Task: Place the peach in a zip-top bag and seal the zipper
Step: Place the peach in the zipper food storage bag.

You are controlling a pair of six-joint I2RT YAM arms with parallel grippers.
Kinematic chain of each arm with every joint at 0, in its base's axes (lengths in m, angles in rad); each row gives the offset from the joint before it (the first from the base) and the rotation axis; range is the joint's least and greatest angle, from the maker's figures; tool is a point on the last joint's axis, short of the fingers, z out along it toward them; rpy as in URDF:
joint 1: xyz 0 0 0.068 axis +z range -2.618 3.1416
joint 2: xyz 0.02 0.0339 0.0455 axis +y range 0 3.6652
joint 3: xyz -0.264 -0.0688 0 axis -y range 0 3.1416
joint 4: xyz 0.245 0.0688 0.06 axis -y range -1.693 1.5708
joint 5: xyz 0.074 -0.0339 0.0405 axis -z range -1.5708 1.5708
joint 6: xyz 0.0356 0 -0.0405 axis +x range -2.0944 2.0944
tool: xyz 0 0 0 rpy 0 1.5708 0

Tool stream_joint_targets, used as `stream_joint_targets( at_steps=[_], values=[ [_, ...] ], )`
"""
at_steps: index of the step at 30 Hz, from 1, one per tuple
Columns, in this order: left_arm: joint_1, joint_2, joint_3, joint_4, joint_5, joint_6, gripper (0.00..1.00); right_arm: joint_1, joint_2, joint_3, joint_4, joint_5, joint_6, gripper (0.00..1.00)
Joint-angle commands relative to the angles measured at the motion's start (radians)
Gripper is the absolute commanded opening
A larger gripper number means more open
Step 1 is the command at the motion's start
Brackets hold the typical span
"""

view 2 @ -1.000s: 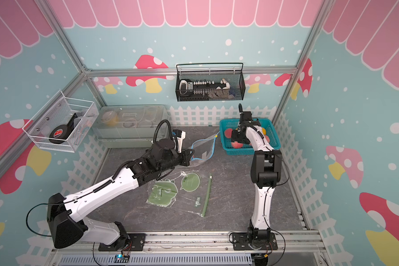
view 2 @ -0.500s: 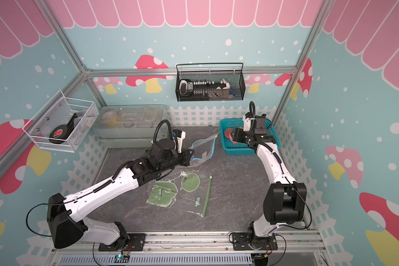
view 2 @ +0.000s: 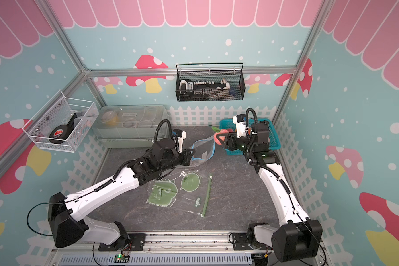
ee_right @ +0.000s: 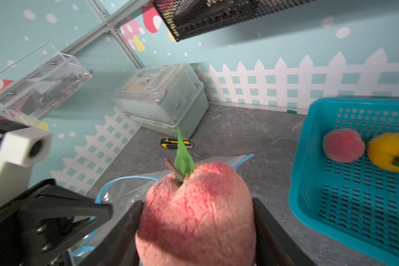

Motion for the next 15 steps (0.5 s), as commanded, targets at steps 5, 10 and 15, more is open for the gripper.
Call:
stream_joint_targets(
  at_steps=[5, 10, 15],
  values=[
    [-0.003, 0.005, 0.036, 0.000, 0.027, -0.019, 0.00, 0.142, 0.012, -0.007, -0.021, -0.031, -0.088, 0.64],
    [-0.003, -0.005, 0.034, 0.000, 0.030, -0.018, 0.00, 0.195, 0.034, -0.016, -0.043, -0.012, -0.112, 0.63],
    [-0.003, -0.011, 0.031, 0.002, 0.026, -0.018, 0.00, 0.212, 0.033, -0.053, -0.050, 0.024, -0.120, 0.63]
  ],
)
